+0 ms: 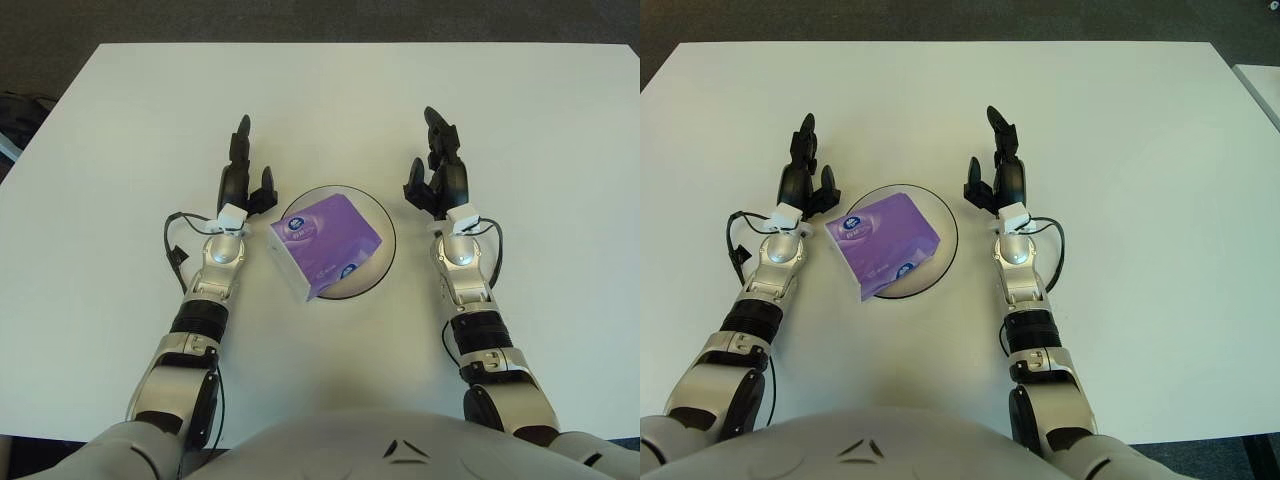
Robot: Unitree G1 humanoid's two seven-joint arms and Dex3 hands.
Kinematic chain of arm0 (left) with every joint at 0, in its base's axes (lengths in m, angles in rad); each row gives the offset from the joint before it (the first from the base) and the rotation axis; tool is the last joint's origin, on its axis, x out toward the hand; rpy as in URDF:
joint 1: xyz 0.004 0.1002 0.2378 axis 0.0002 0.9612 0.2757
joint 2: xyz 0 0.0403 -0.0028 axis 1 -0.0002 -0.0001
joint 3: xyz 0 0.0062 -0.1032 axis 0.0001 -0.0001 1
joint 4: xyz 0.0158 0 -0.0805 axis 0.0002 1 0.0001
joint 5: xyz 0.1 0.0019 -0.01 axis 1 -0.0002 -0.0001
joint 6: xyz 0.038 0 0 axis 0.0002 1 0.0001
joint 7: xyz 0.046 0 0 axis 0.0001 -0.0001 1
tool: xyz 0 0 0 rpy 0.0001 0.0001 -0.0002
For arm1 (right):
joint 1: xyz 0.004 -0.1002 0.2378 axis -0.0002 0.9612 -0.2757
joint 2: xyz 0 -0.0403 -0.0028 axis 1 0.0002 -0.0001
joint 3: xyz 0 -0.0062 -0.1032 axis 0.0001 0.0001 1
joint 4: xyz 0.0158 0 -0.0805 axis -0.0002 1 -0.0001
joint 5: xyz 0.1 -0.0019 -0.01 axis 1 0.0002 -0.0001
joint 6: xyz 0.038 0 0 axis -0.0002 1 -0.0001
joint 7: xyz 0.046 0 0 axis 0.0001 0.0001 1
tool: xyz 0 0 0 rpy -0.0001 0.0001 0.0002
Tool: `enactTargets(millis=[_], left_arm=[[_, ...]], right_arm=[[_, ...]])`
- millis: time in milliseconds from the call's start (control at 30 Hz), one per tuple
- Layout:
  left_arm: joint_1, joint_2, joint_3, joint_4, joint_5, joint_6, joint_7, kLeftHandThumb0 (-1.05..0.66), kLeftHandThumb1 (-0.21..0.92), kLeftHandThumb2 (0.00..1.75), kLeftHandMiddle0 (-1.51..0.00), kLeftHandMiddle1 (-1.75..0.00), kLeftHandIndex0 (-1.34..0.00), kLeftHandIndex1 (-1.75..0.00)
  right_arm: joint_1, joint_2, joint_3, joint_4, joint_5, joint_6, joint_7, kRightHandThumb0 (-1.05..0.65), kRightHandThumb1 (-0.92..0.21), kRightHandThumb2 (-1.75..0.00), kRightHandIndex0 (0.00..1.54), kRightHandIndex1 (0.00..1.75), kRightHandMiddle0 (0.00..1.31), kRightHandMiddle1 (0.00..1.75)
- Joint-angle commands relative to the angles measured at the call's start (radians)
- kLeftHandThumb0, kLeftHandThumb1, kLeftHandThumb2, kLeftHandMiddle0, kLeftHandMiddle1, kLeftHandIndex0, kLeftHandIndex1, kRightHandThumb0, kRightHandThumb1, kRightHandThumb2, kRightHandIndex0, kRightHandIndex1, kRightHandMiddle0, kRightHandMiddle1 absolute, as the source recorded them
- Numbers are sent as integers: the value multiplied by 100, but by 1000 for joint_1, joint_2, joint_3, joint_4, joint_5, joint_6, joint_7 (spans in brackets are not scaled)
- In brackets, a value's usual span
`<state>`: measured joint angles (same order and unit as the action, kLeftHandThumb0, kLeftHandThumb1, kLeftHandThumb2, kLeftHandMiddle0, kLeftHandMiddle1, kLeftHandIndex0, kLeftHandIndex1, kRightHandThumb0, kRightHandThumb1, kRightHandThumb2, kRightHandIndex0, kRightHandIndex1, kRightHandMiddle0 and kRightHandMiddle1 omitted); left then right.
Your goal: Put the tissue paper into the plate.
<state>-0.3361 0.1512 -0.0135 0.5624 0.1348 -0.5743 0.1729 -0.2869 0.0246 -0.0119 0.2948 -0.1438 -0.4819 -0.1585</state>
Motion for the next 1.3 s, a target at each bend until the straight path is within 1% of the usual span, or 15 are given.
enactTargets(millis=[0,167,367,700,1267], left_arm=[[228,-46,-29,129,16,15,-5,-88,92,92,-8,0,0,-28],[228,-47,-30,125,14,18,-9,-88,92,93,-8,0,0,-27],[229,-50,-29,122,12,17,-8,-88,92,93,-8,0,0,-26],[233,-57,-27,111,15,16,8,-87,92,91,-10,-1,0,-30],[241,-53,-25,94,16,21,10,-87,92,92,-12,-2,0,-37]], right_arm=[[72,16,7,-49,12,-24,-6,-64,-92,-85,19,6,0,46],[106,24,14,-74,16,-4,-1,-64,-92,-80,19,6,0,44],[131,26,9,-72,14,5,-8,-63,-92,-79,21,6,0,46],[150,30,-7,-33,-2,21,-39,-61,-92,-83,23,7,0,51],[166,36,-1,-5,-6,43,-71,-60,-92,-83,27,9,0,55]])
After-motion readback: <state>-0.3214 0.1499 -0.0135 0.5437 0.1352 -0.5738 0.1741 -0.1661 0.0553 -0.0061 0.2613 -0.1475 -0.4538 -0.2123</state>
